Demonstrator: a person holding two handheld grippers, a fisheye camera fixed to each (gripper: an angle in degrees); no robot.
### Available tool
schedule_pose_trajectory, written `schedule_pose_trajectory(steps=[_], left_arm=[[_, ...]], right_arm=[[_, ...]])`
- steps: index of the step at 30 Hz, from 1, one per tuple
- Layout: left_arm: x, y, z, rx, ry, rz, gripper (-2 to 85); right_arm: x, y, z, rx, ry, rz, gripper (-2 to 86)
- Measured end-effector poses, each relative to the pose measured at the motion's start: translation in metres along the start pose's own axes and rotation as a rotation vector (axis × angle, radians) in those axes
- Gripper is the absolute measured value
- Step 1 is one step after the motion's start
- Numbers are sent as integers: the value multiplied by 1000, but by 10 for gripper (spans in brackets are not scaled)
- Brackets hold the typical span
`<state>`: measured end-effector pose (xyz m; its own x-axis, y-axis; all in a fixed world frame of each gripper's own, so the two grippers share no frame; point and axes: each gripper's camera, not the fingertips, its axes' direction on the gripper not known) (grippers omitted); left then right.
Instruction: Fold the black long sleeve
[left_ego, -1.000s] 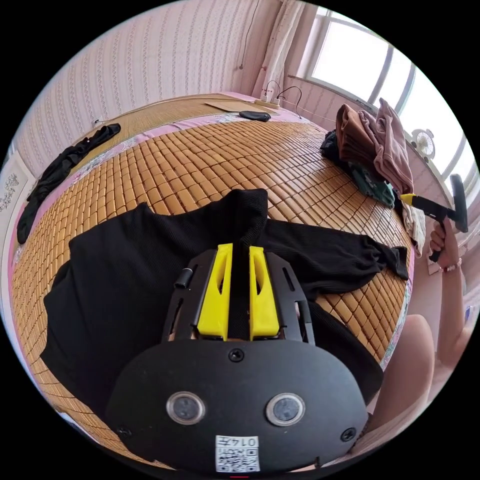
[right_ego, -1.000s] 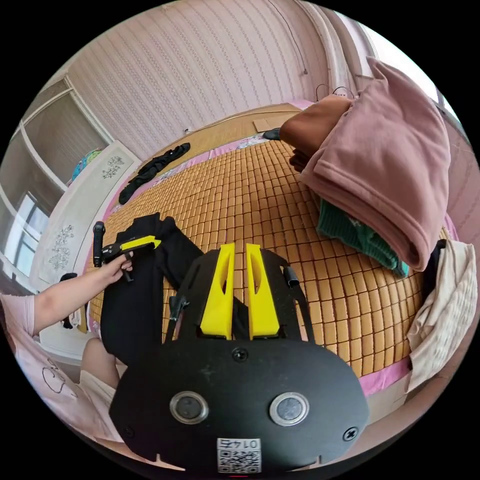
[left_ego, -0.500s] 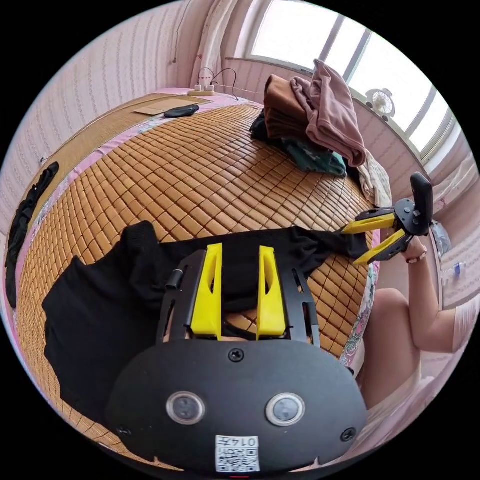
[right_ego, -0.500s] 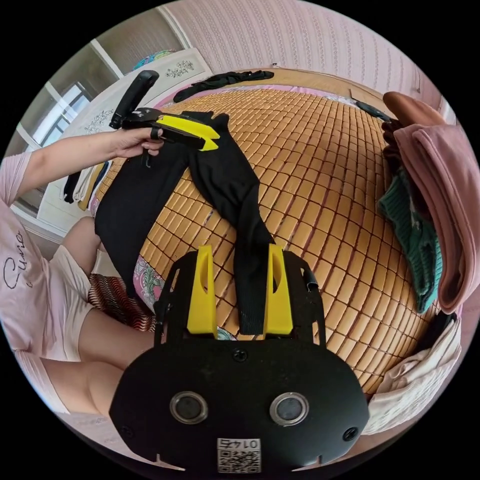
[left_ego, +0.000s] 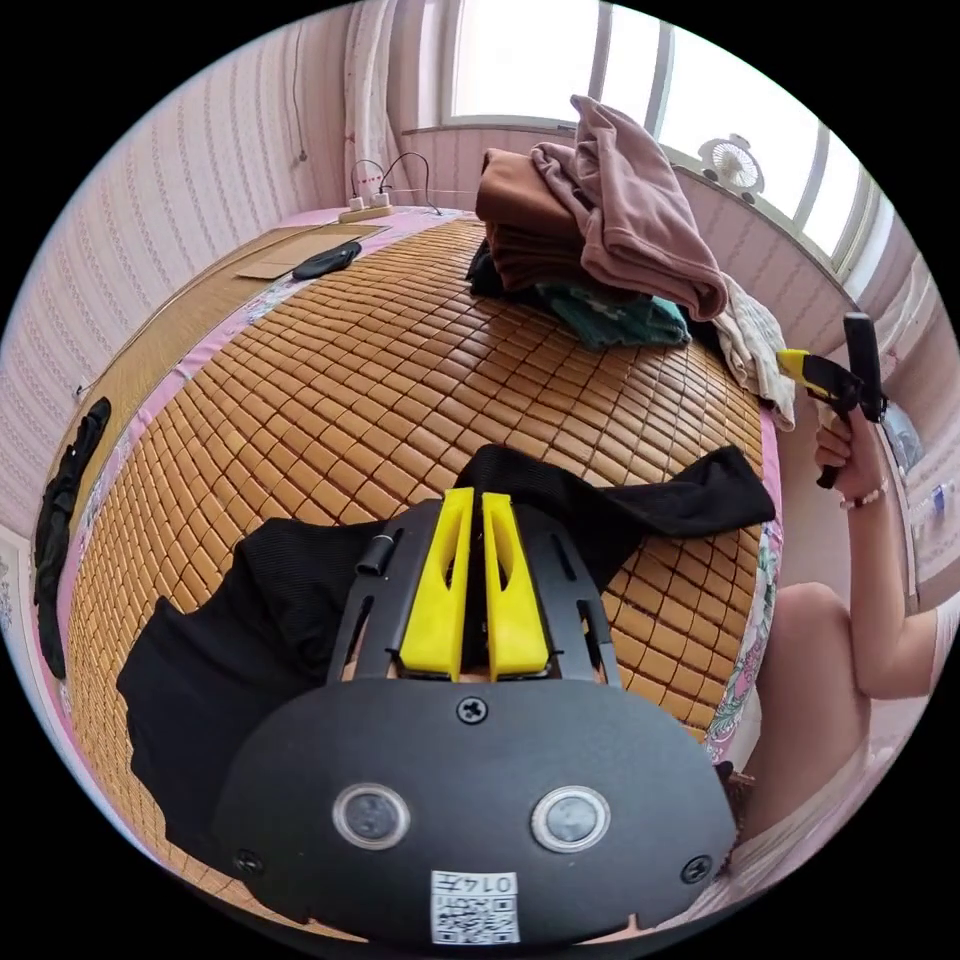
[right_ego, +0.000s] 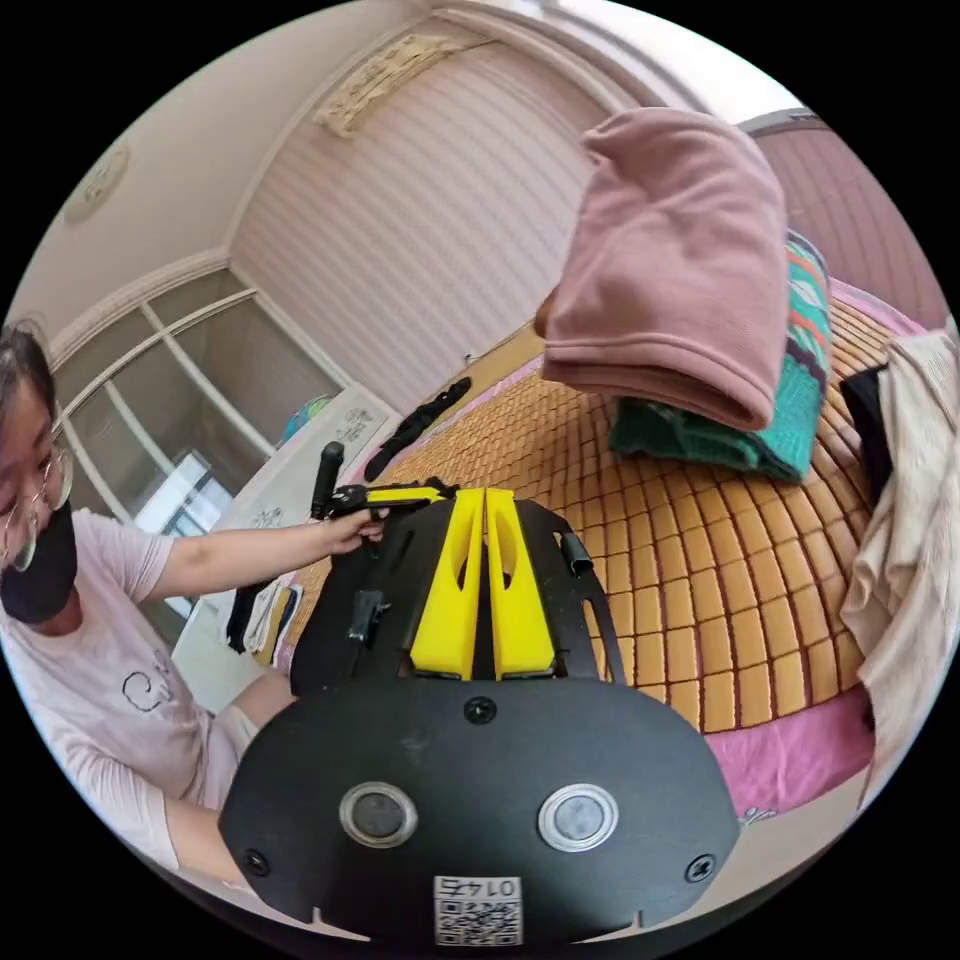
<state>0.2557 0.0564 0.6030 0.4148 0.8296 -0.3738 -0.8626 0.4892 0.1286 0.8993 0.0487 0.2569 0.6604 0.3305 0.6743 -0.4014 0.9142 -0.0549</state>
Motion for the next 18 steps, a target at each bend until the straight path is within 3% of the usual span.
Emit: schedule_pose_trajectory(steps=[3,5,8,12,15,18], left_arm=[[11,-11,3,34,-49,-41,32],[25,-15,0,62,-71,-18,46],[73,-13,-6,99,-54,186,53],[175,8,21,20,-22,590,66],[231,9,44,-14,102,736,99],[264,1,75,-89,45,792,109]], right_arm=[[7,6,22,-209,41,-84,13],[-1,8,42,-379,188,-188,42],[1,12,60,-497,245,-237,86],[16,9,57,-504,259,-186,76],[26,11,51,-495,249,-178,26],[31,13,47,-494,253,-202,14]])
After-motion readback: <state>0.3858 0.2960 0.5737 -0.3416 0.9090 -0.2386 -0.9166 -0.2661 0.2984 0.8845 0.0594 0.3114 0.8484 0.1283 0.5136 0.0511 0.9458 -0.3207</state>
